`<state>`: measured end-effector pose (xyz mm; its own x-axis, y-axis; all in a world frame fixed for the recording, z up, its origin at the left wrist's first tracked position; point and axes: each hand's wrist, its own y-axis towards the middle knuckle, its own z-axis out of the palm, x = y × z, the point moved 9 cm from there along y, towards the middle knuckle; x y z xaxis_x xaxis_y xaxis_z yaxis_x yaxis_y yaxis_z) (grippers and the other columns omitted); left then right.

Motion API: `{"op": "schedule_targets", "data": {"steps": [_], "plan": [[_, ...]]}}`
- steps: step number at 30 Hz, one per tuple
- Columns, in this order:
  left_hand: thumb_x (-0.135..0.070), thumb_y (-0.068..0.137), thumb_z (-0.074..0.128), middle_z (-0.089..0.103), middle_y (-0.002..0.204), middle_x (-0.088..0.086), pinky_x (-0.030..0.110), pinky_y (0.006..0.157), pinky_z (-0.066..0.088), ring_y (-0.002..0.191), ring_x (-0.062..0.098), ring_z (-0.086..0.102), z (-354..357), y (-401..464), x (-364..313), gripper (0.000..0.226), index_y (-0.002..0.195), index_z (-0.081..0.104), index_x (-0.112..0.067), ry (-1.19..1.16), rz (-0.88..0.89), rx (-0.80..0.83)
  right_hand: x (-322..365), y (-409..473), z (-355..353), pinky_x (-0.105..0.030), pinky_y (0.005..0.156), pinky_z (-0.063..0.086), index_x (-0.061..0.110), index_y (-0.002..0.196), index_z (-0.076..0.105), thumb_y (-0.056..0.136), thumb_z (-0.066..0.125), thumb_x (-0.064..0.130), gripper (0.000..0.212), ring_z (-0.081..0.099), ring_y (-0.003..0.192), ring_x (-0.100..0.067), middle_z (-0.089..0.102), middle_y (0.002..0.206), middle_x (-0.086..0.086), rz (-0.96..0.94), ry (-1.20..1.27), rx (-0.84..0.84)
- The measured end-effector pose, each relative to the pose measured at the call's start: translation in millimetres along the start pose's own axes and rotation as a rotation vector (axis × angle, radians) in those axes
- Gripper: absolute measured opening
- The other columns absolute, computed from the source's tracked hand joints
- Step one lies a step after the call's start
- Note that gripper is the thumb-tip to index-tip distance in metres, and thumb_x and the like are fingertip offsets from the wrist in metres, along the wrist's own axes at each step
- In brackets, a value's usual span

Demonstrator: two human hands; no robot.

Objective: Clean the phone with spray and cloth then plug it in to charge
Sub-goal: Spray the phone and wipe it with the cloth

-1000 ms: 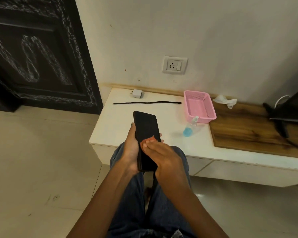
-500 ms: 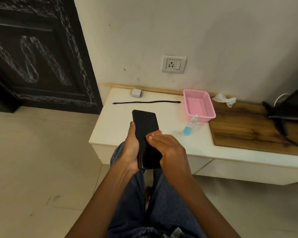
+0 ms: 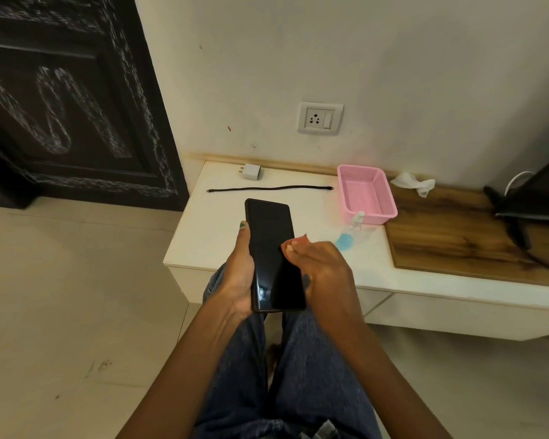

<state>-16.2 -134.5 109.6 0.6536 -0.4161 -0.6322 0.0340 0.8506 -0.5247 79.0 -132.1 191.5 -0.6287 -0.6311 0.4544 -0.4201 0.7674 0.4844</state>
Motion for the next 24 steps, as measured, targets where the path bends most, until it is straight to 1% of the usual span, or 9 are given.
{"op": "schedule_targets", "data": {"steps": [3,7,9,10,12,14,18,21,24], "plan": [[-0.063,0.092,0.028,0.069,0.093,0.015,0.033,0.075,0.056,0.08,0.024,0.066,-1,-4,-5,0.072,0.106,0.064,-0.002,-0.054,0.014,-0.007,11,-20,1,-0.024,0.088,0.046,0.002,0.105,0.068,0.079,0.041,0.001,0.038,0.055,0.097,-0.018,0.069,0.106,-0.008,-0.086,-0.058,-0.025],[-0.063,0.093,0.029,0.07,0.093,0.015,0.034,0.075,0.056,0.079,0.025,0.067,0,-3,-4,0.071,0.105,0.067,-0.004,-0.045,0.025,-0.016,7,-18,-7,-0.017,0.089,0.038,0.004,0.107,0.068,0.086,0.039,0.012,0.037,0.049,0.099,-0.013,0.067,0.106,-0.005,-0.074,-0.06,-0.063],[-0.06,0.095,0.031,0.074,0.083,0.012,0.029,0.065,0.058,0.07,0.022,0.071,1,-2,-6,0.064,0.092,0.07,-0.009,0.005,0.042,-0.02,4,-7,-12,-0.012,0.093,0.038,0.006,0.112,0.063,0.086,0.046,0.005,0.032,0.05,0.098,-0.012,0.062,0.11,0.004,-0.063,0.013,-0.097],[-0.058,0.095,0.031,0.074,0.077,0.01,0.027,0.059,0.058,0.064,0.02,0.071,2,-1,-5,0.061,0.088,0.07,-0.011,0.023,0.048,-0.022,2,-1,-15,-0.015,0.092,0.042,0.005,0.113,0.062,0.082,0.051,-0.002,0.034,0.054,0.096,-0.015,0.056,0.111,0.007,-0.061,0.028,-0.108],[-0.056,0.097,0.03,0.074,0.069,0.006,0.024,0.052,0.056,0.058,0.017,0.07,2,0,-4,0.057,0.088,0.067,-0.013,0.045,0.059,-0.029,-1,11,-17,-0.037,0.082,0.054,0.002,0.109,0.066,0.07,0.061,-0.008,0.04,0.062,0.089,-0.027,0.057,0.11,0.004,-0.064,-0.044,-0.103],[-0.054,0.098,0.028,0.073,0.066,0.005,0.024,0.048,0.055,0.056,0.016,0.07,4,-2,-3,0.055,0.09,0.065,-0.013,0.04,0.07,-0.033,-5,18,-12,-0.046,0.07,0.056,0.001,0.105,0.068,0.061,0.071,-0.014,0.046,0.064,0.084,-0.033,0.067,0.103,-0.008,-0.047,-0.108,-0.072],[-0.058,0.095,0.03,0.074,0.073,0.01,0.026,0.051,0.057,0.059,0.02,0.07,-2,-2,-2,0.062,0.095,0.069,-0.01,0.005,0.049,-0.037,3,5,-5,-0.04,0.062,0.055,0.0,0.101,0.069,0.054,0.075,-0.019,0.051,0.063,0.079,-0.03,0.07,0.095,-0.009,-0.098,-0.117,-0.102],[-0.067,0.091,0.031,0.072,0.096,0.016,0.036,0.078,0.056,0.08,0.025,0.069,-11,2,-5,0.072,0.097,0.072,-0.007,-0.046,0.053,-0.05,10,-19,-3,-0.032,0.07,0.05,0.004,0.099,0.071,0.068,0.059,-0.009,0.036,0.056,0.089,-0.018,0.071,0.098,-0.004,-0.131,-0.116,-0.119],[-0.068,0.089,0.032,0.07,0.095,0.016,0.04,0.078,0.053,0.08,0.027,0.065,-15,5,-8,0.073,0.1,0.071,-0.006,-0.097,0.078,-0.054,10,-39,-1,-0.02,0.082,0.038,0.004,0.098,0.072,0.062,0.061,-0.011,0.04,0.05,0.096,-0.014,0.071,0.099,-0.004,-0.12,-0.113,-0.11]]}}
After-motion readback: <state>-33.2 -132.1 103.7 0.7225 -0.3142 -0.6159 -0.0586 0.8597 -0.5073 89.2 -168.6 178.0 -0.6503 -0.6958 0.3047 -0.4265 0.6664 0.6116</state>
